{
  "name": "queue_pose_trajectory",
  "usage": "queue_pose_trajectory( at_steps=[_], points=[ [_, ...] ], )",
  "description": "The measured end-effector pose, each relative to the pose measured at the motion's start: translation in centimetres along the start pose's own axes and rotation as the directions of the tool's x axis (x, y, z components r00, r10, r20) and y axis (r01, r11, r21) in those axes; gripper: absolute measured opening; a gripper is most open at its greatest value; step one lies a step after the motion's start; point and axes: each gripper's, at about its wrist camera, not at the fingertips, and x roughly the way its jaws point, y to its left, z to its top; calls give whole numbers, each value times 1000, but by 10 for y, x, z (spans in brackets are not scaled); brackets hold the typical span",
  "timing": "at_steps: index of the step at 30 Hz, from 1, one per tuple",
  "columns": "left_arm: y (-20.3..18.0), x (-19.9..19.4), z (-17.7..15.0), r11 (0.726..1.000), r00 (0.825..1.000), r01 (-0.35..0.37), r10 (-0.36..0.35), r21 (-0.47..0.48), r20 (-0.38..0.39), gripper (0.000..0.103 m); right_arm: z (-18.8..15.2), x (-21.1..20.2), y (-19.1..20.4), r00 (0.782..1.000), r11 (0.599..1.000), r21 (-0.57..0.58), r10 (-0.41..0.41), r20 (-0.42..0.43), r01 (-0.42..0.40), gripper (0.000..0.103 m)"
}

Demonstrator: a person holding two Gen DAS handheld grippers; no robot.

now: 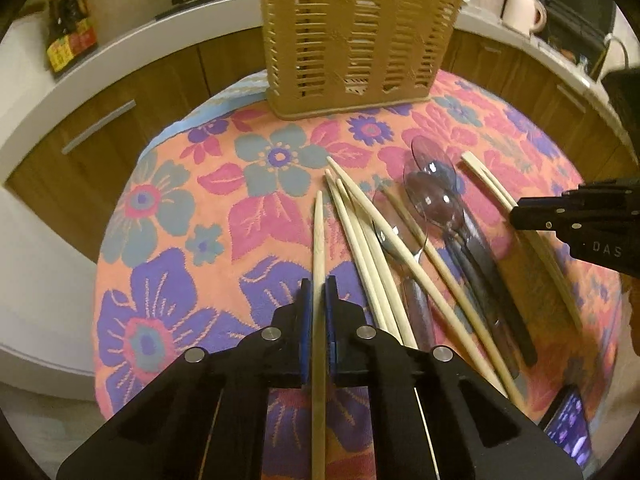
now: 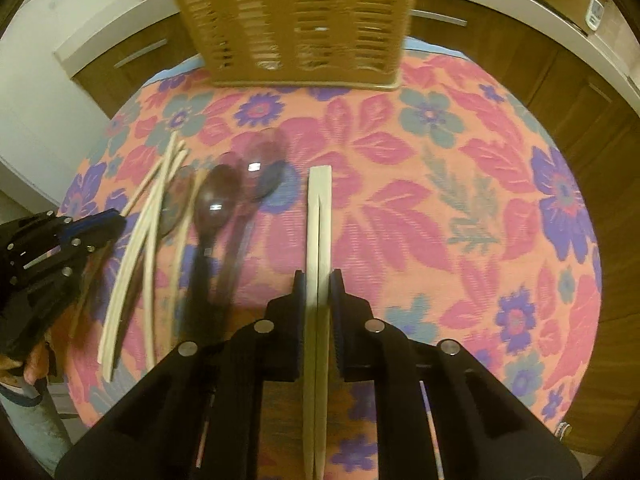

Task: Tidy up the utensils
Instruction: 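Grasp a wooden chopstick with the left tool while the right tool grasps a chopstick pair, then lift the chopsticks over the tan basket and open both tools to drop them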

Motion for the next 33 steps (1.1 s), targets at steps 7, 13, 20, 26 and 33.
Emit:
queue_pose_trajectory(
  at_steps=[7, 13, 20, 26, 33],
  points=[
    [1, 3, 4, 999, 1000, 15, -15, -30, 12, 4, 1, 1, -21, 1000, 1000, 8, 10, -25, -10, 10],
    [-2, 3, 5, 1000, 1000, -3, 3, 7, -20, 11, 3, 3, -27, 996, 1000, -5, 25, -85, -26, 19],
    [-13, 8, 5, 995, 997, -52, 57, 81, -60, 26, 5, 5, -19, 992, 999, -42, 11, -125, -17, 28],
    [-10, 5, 7, 998, 999, -30, 31, 51, -31, 4, 5, 5, -13, 995, 998, -63, -11, -102, 5, 10],
    [1, -44, 37, 999, 979, 51, -47, -17, 200, 4, 24, -51, -15, 987, 992, -72, 113, 113, -106, 10]
  ],
)
